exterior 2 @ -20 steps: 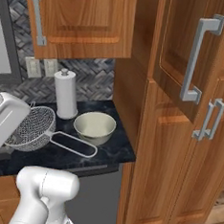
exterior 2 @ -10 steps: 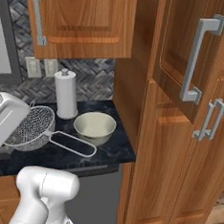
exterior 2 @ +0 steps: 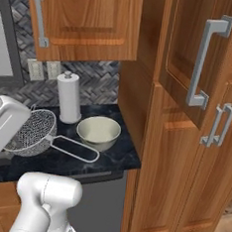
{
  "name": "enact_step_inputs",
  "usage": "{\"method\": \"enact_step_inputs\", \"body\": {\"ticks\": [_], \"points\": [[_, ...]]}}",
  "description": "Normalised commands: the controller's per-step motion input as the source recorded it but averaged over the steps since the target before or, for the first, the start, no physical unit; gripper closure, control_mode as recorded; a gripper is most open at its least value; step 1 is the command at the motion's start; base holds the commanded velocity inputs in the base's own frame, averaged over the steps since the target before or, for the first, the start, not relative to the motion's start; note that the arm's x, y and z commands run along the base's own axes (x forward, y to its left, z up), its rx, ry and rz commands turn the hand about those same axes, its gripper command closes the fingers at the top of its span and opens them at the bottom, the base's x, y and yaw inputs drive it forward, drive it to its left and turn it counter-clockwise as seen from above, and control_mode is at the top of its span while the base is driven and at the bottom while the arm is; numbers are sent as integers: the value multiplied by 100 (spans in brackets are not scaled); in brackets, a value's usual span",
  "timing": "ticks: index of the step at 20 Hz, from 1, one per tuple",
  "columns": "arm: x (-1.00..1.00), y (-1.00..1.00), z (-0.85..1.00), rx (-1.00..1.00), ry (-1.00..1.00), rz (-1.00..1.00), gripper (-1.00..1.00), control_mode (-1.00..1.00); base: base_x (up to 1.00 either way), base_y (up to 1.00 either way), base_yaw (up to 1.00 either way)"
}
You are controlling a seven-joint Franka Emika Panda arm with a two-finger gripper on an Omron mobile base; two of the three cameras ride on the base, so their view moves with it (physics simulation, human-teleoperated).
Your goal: Open the cabinet and setup a tea strainer by placing it in the bowl upright.
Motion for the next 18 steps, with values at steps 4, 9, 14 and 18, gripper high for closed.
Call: {"method": "enact_step_inputs", "body": {"ticks": [4, 9, 14, 18], "points": [[0, 0, 0, 0, 0, 0, 100, 100, 49, 1, 8], [0, 0, 0, 0, 0, 0, 100, 100, 22, 1, 2], [0, 0, 0, 0, 0, 0, 100, 100, 0, 0, 0], [48, 5, 0, 0, 0, 1, 100, -100, 0, 0, 0]]}}
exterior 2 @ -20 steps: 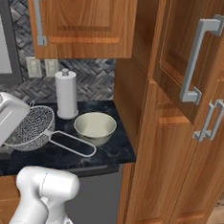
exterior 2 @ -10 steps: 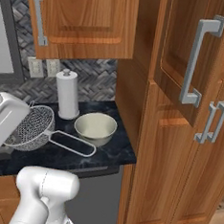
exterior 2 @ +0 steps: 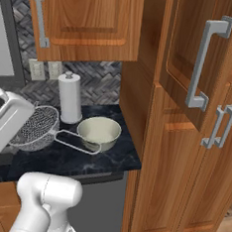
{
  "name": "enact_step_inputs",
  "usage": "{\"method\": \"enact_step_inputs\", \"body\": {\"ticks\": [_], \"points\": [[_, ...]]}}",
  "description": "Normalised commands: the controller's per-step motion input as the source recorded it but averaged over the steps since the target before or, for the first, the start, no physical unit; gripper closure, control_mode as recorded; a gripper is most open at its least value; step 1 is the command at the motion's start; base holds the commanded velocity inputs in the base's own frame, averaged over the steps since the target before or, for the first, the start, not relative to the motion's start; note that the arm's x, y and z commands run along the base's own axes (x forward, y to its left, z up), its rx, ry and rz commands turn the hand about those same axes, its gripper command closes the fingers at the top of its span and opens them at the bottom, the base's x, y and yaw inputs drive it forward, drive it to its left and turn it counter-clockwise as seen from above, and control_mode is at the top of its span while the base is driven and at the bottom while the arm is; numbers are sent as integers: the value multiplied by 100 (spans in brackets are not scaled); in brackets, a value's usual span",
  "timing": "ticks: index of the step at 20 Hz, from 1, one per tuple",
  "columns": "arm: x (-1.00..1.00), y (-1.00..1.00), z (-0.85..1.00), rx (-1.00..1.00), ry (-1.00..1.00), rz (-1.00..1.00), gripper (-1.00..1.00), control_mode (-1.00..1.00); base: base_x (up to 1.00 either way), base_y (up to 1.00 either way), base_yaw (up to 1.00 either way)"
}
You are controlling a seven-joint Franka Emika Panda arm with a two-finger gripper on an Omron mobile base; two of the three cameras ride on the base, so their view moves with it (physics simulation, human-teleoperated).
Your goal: Open the cabinet and setup a tea strainer by placing it in the bowl upright.
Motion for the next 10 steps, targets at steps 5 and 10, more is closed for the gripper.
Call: {"method": "enact_step_inputs", "body": {"ticks": [5, 10], "points": [[95, 15, -3, 0, 0, 7, 100, -100, 0, 0, 0], [80, 31, -1, 5, 0, -10, 100, -100, 0, 0, 0]]}}
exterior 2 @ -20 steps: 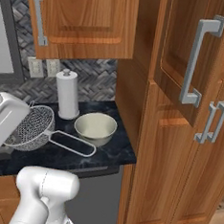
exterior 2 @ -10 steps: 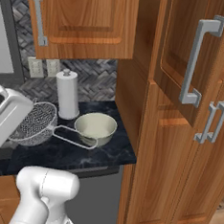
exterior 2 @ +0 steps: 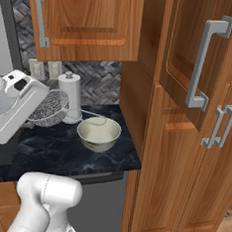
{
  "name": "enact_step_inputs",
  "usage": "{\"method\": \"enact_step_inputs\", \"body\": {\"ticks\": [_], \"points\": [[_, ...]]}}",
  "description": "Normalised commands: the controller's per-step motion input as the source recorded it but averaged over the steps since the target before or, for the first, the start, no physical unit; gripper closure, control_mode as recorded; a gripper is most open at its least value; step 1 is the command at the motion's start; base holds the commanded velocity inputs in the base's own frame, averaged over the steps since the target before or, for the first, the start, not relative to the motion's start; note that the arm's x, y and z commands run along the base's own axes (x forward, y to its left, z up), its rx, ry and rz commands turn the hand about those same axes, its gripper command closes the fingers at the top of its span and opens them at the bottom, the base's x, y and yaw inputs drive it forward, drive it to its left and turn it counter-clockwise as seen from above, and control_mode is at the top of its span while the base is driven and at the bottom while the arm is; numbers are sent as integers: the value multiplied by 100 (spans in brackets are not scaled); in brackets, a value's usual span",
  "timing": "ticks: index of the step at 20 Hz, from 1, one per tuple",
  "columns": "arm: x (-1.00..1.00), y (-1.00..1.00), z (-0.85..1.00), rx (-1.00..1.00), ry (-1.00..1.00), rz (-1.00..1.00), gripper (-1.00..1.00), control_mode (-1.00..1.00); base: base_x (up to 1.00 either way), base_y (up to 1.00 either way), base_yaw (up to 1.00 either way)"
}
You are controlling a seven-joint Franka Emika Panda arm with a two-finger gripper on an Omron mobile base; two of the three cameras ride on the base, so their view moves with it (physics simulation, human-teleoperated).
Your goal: Open the cabinet and setup a tea strainer by placing it in the bowl upright.
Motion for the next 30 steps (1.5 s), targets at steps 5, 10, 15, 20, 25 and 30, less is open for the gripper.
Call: {"method": "enact_step_inputs", "body": {"ticks": [5, 10, 15, 20, 25, 30], "points": [[93, 7, -10, 25, 7, -18, 100, -100, 0, 0, 0], [84, -10, -26, 21, 0, -12, 100, -100, 0, 0, 0], [44, 16, -25, 1, -14, -2, 100, -100, 0, 0, 0], [46, 5, -48, 0, -1, -6, 100, -100, 0, 0, 0], [52, -25, -68, 0, 10, -14, 100, -100, 0, 0, 0], [48, -11, -43, 0, 13, -10, 100, -100, 0, 0, 0]]}}
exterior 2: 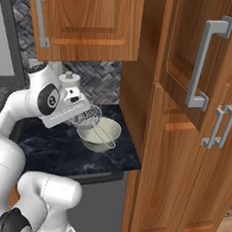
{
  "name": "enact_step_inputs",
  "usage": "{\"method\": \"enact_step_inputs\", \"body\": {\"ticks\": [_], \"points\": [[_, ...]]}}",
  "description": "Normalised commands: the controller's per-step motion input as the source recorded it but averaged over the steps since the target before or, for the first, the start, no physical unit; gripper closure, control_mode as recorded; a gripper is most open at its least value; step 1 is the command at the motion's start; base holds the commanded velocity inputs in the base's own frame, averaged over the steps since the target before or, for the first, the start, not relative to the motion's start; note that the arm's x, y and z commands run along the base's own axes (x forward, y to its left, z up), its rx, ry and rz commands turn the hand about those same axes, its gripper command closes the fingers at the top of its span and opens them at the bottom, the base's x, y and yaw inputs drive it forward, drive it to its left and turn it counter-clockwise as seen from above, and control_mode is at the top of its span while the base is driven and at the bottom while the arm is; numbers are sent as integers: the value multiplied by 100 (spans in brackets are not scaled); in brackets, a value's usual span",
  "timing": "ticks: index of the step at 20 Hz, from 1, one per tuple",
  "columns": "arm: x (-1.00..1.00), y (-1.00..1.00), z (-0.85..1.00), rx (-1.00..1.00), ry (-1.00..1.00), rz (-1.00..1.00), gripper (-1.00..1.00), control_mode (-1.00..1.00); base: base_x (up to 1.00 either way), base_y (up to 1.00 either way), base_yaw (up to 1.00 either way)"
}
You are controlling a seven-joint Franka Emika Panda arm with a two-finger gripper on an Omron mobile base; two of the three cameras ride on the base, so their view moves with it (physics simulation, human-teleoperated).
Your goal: Open the cabinet and setup a tea strainer by placing it in the bowl upright.
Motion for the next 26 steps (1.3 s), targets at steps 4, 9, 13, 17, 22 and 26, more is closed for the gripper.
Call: {"method": "enact_step_inputs", "body": {"ticks": [4, 9, 13, 17, 22, 26], "points": [[41, -3, -27, 3, 5, -5, 100, -100, 0, 0, 0], [42, 0, -16, 0, 4, 0, 100, -100, 0, 0, 0], [15, 0, -7, 0, 6, 0, 100, -100, 0, 0, 0], [7, 0, -10, 0, 2, 0, 100, -100, 0, 0, 0], [14, 0, -20, 0, 0, 0, 100, -100, 0, 0, 0], [26, 0, -37, 1, 0, 0, 100, -100, 0, 0, 0]]}}
